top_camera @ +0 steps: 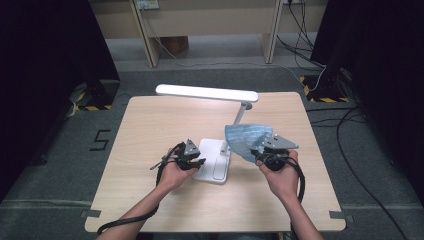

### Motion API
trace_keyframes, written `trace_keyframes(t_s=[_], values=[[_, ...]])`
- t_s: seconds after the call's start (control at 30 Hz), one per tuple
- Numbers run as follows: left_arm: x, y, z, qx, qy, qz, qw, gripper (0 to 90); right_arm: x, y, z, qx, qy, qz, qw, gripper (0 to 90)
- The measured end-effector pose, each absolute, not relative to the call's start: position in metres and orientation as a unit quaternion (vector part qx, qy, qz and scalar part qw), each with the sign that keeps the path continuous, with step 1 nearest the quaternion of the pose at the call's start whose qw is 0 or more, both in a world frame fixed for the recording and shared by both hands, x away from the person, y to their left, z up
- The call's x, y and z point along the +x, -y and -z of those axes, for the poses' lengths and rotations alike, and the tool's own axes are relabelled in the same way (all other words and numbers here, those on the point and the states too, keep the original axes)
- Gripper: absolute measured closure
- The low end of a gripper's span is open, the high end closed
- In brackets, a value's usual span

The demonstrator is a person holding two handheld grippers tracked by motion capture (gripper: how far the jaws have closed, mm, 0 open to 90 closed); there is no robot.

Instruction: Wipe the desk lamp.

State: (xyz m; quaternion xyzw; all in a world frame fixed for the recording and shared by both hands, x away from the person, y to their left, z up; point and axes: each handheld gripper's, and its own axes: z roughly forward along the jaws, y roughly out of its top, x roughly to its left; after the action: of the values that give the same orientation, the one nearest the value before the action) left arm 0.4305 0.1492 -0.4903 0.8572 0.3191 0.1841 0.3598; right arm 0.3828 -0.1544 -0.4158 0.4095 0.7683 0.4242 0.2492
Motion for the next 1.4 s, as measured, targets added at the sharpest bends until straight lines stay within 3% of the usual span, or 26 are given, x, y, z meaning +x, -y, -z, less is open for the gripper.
trace_keyframes(t_s=[0.87, 1.4], values=[[0.435, -0.150, 0.499, 0.842, -0.351, -0.163, 0.375, 62.0, 0.388, 0.184, 0.387, 0.449, -0.738, -0.405, 0.298, 76.4], [0.435, -0.148, 0.500, 0.842, -0.348, -0.165, 0.378, 65.0, 0.390, 0.143, 0.344, 0.384, -0.742, -0.448, 0.317, 75.8]])
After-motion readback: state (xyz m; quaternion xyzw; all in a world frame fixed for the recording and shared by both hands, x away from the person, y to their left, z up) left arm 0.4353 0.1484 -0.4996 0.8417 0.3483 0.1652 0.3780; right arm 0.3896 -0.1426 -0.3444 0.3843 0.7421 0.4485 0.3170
